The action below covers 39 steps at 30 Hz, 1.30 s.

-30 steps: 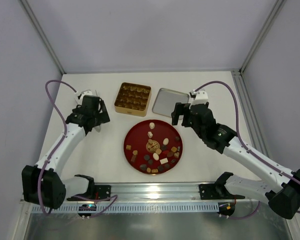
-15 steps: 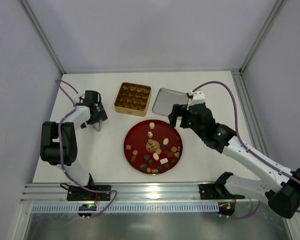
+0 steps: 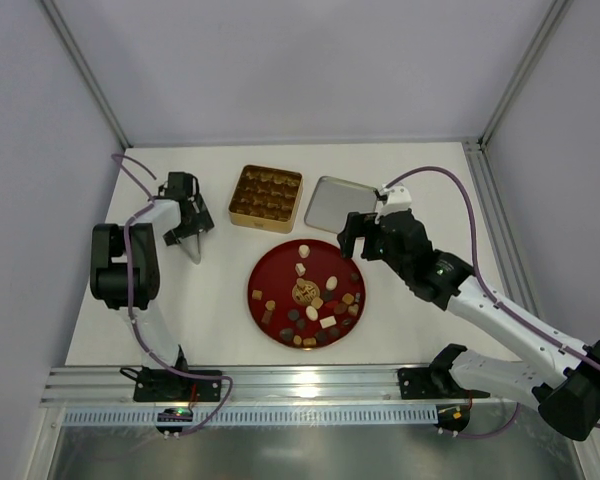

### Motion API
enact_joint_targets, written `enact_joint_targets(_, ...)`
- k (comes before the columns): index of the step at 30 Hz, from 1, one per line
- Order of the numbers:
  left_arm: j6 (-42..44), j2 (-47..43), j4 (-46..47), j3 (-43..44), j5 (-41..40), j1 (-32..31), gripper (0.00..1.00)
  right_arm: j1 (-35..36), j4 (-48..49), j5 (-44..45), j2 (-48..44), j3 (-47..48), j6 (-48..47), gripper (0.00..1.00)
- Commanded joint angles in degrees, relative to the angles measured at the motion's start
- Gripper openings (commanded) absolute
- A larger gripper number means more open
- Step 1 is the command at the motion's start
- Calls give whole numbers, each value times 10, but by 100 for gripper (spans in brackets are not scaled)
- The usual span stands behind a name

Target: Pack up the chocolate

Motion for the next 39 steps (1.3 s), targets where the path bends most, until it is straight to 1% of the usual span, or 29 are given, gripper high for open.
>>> enact_joint_targets(1, 3, 11, -7, 23, 3, 4, 89, 0, 19, 1, -16, -5, 5, 100)
enact_joint_targets(6, 6, 24, -21, 29, -5, 4, 82, 0, 18, -3, -15, -11, 6, 100)
enact_joint_targets(11, 15, 31, -43, 41, -12, 5, 79, 0, 21, -6, -13, -14, 7, 100)
enact_joint_targets(19, 23, 40, -74, 65, -25, 4, 68, 0, 27, -12, -11, -18, 13, 100)
enact_joint_targets(20, 25, 43, -75, 67, -25, 4, 65, 0, 28, -13, -11, -19, 13, 100)
enact_joint_targets(22, 28, 46, -78, 69, -24, 5, 58, 0, 27, -14, -10, -19, 14, 100)
enact_joint_targets(24, 29, 46, -79, 70, -20, 4, 47, 0, 26, -15, -11, -19, 16, 100)
enact_joint_targets(26, 26, 35, -80, 70, -12, 5, 43, 0, 24, -14, -11, -19, 15, 100)
enact_joint_targets(32, 19, -28, -104, 75, -12, 5, 43, 1, 24, -13, -13, -18, 17, 100)
enact_joint_targets(36, 14, -95, -137, 79, -19, 4, 43, 0, 29, -13, -7, -16, 14, 100)
enact_joint_targets(39, 12, -128, -163, 76, -23, 0, 43, 0, 29, -13, 0, -11, 11, 100)
